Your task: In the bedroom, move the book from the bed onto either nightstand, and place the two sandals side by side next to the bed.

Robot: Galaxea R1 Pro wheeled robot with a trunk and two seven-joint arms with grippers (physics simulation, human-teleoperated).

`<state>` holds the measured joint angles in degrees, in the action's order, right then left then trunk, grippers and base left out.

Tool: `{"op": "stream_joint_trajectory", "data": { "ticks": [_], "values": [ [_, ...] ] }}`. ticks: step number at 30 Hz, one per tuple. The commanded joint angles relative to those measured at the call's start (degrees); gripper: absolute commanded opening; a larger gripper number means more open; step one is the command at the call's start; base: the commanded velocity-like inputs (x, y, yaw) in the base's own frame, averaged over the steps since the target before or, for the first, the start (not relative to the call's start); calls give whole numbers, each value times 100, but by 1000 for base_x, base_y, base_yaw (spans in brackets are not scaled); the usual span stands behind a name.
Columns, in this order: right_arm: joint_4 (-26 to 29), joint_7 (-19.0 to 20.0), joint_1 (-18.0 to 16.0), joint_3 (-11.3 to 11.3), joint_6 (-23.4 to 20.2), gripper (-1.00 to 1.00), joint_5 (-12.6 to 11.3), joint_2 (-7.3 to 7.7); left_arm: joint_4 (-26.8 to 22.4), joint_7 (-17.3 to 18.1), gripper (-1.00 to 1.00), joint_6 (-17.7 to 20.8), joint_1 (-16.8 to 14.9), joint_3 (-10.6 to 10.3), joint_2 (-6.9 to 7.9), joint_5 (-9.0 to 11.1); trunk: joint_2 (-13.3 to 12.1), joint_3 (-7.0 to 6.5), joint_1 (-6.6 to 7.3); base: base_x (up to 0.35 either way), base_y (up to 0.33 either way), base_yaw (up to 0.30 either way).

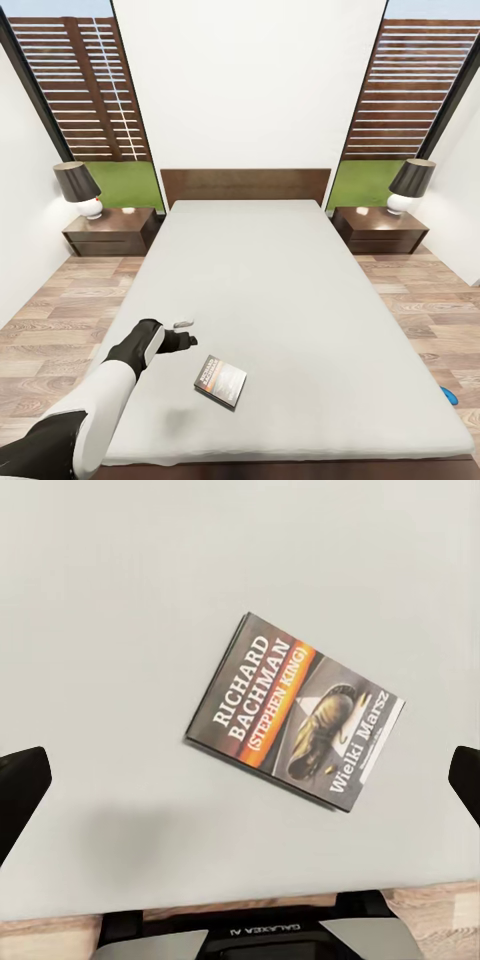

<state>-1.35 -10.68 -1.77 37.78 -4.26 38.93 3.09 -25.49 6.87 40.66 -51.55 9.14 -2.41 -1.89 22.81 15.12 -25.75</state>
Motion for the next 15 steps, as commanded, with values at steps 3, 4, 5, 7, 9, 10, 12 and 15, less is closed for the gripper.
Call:
{"op": "stream_joint_trajectory", "data": {
  "ticks": [3,4,5,7,9,10,12,15],
  "values": [
    [-26,-29,2,33,-12,100,62,26,-8,23,100,39,-4,36,-5,-22,11,10,-3,0,0,0],
    [-29,-29,4,32,-11,100,62,31,-8,24,100,41,-4,36,-5,-22,11,10,-3,0,0,0],
    [-35,-30,7,30,-8,100,62,41,-8,24,100,44,-4,36,-5,-22,11,10,-3,0,0,0],
    [-39,-31,10,29,-7,100,62,43,-8,24,100,45,-4,35,-5,-22,11,10,-3,0,0,0],
    [-43,-31,13,29,-6,100,62,43,-9,25,100,46,-4,35,-5,-22,11,10,-3,0,0,0],
    [-44,-31,12,27,-6,100,62,43,-9,25,100,46,-4,35,-5,-22,11,10,-3,0,0,0],
    [-46,-31,13,24,-6,100,65,39,-9,28,100,47,-4,35,-5,-22,11,10,-3,0,0,0],
    [-47,-31,12,22,-5,100,67,37,-9,30,100,47,-4,35,-5,-22,11,10,-3,0,0,0]
  ]
}}
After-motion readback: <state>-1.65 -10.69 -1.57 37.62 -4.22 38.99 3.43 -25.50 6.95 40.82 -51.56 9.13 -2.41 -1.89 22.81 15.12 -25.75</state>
